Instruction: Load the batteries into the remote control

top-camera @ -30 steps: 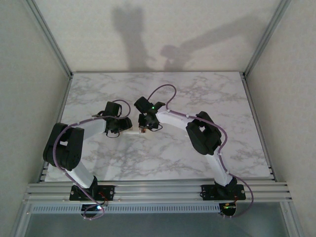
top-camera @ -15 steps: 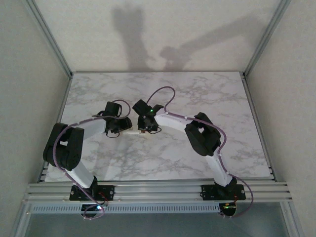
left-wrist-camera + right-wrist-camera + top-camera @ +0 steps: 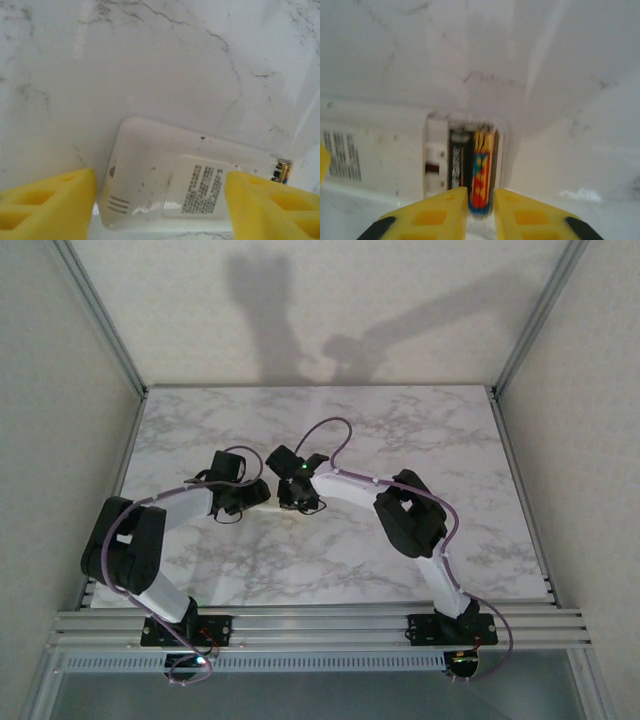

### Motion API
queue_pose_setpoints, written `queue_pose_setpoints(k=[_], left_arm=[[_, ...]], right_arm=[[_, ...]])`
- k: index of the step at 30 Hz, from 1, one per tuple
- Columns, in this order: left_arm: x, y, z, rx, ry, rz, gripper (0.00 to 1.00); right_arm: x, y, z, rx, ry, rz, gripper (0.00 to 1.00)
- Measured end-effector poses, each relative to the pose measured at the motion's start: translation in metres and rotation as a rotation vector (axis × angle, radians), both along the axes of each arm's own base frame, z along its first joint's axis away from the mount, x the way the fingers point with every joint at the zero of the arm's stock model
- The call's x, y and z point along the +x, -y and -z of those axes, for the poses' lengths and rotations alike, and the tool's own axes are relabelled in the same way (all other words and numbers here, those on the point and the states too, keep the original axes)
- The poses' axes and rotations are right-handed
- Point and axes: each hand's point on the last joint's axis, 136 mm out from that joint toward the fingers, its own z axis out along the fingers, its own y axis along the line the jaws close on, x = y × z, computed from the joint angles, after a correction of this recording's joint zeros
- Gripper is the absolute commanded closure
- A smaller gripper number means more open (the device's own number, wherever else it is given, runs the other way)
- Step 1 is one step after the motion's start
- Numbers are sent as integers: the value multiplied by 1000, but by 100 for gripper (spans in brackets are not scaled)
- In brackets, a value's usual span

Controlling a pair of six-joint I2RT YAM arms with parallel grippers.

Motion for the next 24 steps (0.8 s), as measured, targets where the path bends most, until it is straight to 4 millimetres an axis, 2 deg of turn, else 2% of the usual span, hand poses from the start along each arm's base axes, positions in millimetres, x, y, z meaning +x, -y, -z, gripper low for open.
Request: queue_pose_setpoints(k=[3,7,8,10,12,14,18,21,24], left_arm=[[-2,-3,-12,5,18,-11,21],[-3,-10,-37,24,73,-30,8],[-4,-11,-45,25,93,-33,6],[-5,-14,-67,23,152,-40,4],[-6,-15,-95,12,234,-40,1],[-9,-16,-124,-4,322,-36,0],[-21,-19,-169,-20,471,-20,0],[-29,-22,-181,-16,524,-12,0],[-32,-25,-179,2,532,-13,1]], right_arm=[[-5,3,-13,-11,8,-41,74],[9,19,-53,14,75,-55,71],[14,26,-64,16,102,-52,69],[28,49,-84,-3,160,-45,55],[44,73,-94,-36,199,-31,49],[62,99,-94,-77,212,-12,49],[91,151,-70,-135,155,43,51],[107,180,-48,-167,87,81,56],[116,183,-29,-179,27,110,60]])
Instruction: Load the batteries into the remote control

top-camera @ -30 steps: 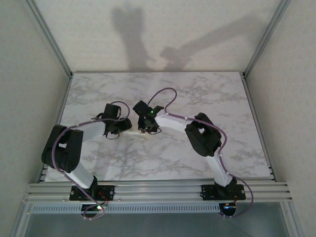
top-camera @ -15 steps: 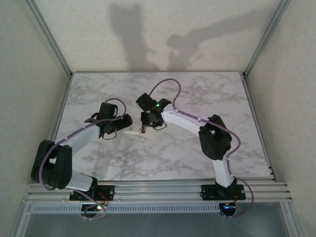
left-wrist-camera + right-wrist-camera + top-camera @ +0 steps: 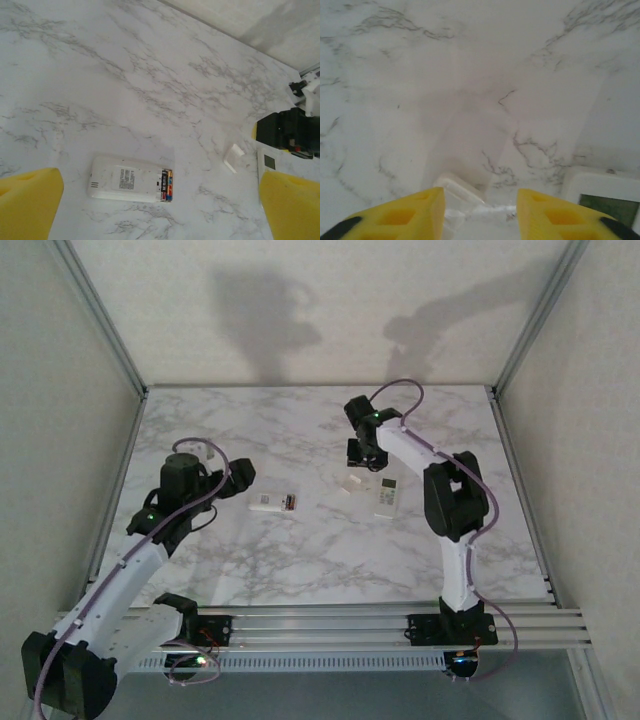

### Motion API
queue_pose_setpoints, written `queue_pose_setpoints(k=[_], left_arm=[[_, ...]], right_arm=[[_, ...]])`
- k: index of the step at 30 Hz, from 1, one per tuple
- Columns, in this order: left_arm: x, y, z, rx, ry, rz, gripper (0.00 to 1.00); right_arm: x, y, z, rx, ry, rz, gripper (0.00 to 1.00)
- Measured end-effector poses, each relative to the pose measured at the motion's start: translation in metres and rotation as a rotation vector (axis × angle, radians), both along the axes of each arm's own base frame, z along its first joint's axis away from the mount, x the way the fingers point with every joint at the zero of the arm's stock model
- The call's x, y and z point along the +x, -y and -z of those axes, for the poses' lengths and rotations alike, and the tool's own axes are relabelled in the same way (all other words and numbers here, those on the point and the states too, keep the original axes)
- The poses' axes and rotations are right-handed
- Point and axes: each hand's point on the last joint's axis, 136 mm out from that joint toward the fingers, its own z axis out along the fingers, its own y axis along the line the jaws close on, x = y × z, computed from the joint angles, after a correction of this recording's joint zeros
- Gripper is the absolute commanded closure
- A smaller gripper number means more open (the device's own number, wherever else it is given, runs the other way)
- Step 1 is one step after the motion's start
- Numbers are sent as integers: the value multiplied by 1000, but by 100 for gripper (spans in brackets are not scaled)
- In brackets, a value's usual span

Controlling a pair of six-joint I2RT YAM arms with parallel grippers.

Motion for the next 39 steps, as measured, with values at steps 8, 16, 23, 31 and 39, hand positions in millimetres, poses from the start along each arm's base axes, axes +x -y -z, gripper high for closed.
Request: queue_pose_setpoints(k=[8,16,23,31,39], left_arm=[[-3,-5,24,29,-54,-17,0],[-2,-6,24,37,-51,-19,1],[-3,-6,27,42,-55,-18,0],[-4,-4,-14,62,208,33,0],[-23,74,-83,255,614,531,1]], right_arm=[[-24,-33,22,10,-71,48,60],[-27,-43,36,11,-102,54,67],[-21,-47,39,5,-102,33,97],[-43,-75,-11,235,-82,-119,100],[-81,-80,-219,747,251,-413,98]])
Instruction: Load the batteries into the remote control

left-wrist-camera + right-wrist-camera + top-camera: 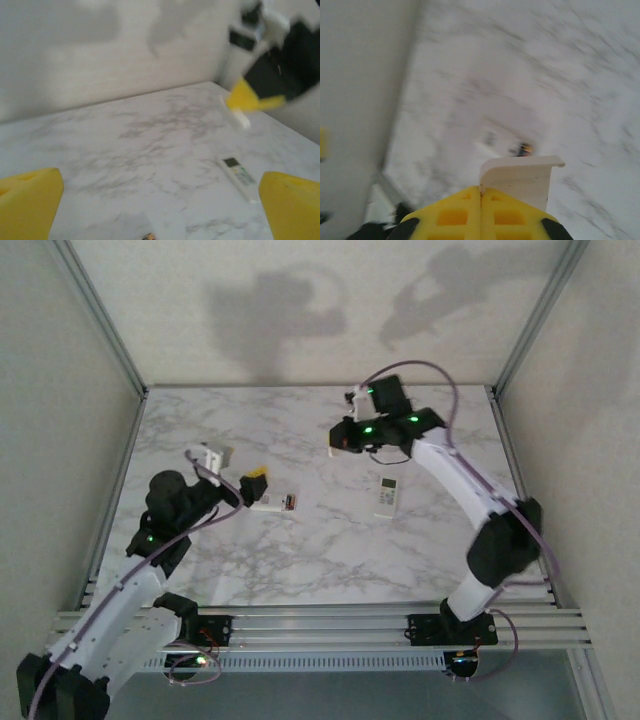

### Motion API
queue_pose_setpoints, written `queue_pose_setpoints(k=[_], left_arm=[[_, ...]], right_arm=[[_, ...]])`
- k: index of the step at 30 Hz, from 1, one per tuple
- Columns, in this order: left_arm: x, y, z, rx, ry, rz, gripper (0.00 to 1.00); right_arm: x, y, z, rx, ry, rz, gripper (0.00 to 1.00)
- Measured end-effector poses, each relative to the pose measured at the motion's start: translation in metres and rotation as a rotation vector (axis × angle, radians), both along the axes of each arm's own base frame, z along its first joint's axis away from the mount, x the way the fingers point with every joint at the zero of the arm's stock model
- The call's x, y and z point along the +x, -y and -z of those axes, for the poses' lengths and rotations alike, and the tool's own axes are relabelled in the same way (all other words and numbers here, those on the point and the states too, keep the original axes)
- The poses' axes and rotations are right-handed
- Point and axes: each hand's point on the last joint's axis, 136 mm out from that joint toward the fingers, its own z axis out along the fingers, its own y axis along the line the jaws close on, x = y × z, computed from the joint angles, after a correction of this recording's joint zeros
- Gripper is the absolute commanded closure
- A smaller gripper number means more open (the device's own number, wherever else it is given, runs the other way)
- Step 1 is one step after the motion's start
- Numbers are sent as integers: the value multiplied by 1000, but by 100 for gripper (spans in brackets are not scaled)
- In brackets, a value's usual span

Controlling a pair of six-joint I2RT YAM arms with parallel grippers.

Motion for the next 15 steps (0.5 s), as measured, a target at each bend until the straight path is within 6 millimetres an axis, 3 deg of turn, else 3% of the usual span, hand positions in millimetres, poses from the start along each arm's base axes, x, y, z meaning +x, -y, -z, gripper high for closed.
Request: queue_pose_setpoints(k=[3,6,11,15], left_arm=[[-8,56,-18,184,134,230,1],[-7,92,-24,282,229,372,1],[23,117,-18,367,279,436,1],[31,135,-15,404,304,486,6]], right_arm=[[-28,6,-51,110,107,-94,98],[-50,6,-71,163,151,-175,98],[-66,4,-66,189,121,-232,98],[-71,3,-59,197,90,-251,97]])
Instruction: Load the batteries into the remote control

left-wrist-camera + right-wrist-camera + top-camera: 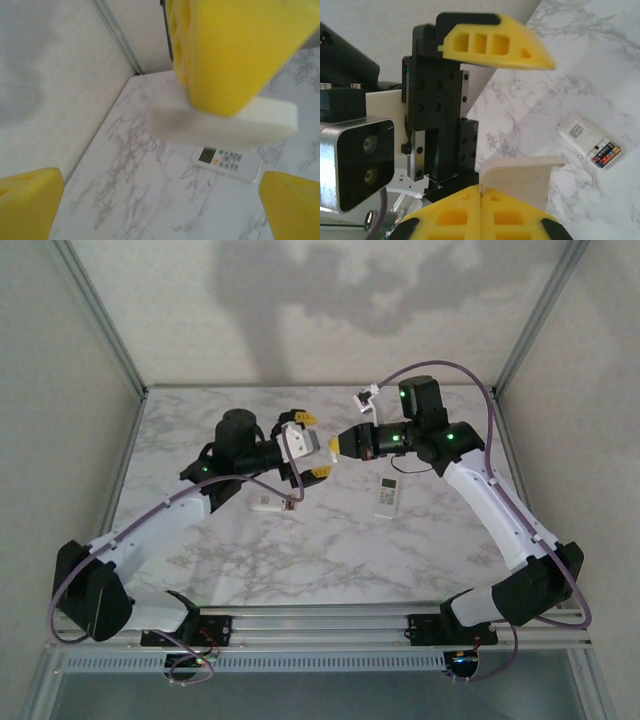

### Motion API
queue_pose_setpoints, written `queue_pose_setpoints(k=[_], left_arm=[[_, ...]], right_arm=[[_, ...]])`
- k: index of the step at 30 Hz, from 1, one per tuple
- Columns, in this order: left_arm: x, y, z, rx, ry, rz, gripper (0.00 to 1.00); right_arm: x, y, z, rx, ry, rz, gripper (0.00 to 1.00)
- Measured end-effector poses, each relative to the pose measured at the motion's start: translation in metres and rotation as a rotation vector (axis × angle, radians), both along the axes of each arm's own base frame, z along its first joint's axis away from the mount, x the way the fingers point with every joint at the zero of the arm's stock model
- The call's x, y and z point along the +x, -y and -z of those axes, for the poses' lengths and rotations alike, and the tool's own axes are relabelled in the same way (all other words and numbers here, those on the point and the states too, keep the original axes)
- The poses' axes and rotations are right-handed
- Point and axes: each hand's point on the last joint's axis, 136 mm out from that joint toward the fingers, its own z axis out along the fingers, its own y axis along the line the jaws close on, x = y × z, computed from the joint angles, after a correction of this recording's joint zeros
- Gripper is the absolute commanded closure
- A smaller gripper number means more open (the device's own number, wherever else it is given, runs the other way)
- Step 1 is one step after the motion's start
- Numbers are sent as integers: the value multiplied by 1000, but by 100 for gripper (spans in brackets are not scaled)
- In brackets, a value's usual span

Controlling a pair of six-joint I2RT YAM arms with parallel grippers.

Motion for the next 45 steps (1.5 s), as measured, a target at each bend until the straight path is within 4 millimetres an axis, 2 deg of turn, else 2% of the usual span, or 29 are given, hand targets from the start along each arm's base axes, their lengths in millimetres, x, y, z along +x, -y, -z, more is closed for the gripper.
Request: queue_pose_setpoints(k=[3,9,14,15,17,19,22,25,27,30,32,36,38,40,42,45], left_arm=[[-1,13,-4,11,25,44,17],[-9,24,-1,26,34,86,41],[-11,26,0,34,37,91,42],[-11,26,0,36,35,90,40],[-12,27,1,41,26,91,25],[-15,29,-1,40,30,96,21],[-19,32,-3,38,36,108,27],[-21,33,-5,36,37,112,42],[-20,33,-6,34,36,107,48],[-20,33,-7,35,34,104,51],[-20,33,-8,36,32,102,52],[-17,31,-8,60,20,68,55],[-13,26,-5,96,2,30,55],[-11,18,6,161,-36,-10,56],[-12,12,21,243,-82,-42,56],[-18,6,69,429,-185,-91,56]], right_arm=[[-1,-1,-3,14,-2,-9,97],[-2,-3,-8,39,-11,-19,97],[-2,-4,-8,43,-15,-17,97],[-2,-4,-8,43,-18,-16,97],[-3,-3,-6,42,-22,-16,96],[-3,-3,-2,39,-31,-15,96],[-3,-3,1,37,-39,-13,96],[-3,-4,-1,43,-32,-14,95],[-3,-4,-2,46,-33,-18,95],[-4,-4,-3,48,-32,-20,93],[-5,-3,-3,49,-30,-20,88],[-4,0,-2,31,-29,3,71],[1,8,-1,10,-22,54,62],[12,29,2,-23,-3,169,46],[25,64,9,-70,1,343,41],[40,127,25,-145,-19,627,40]])
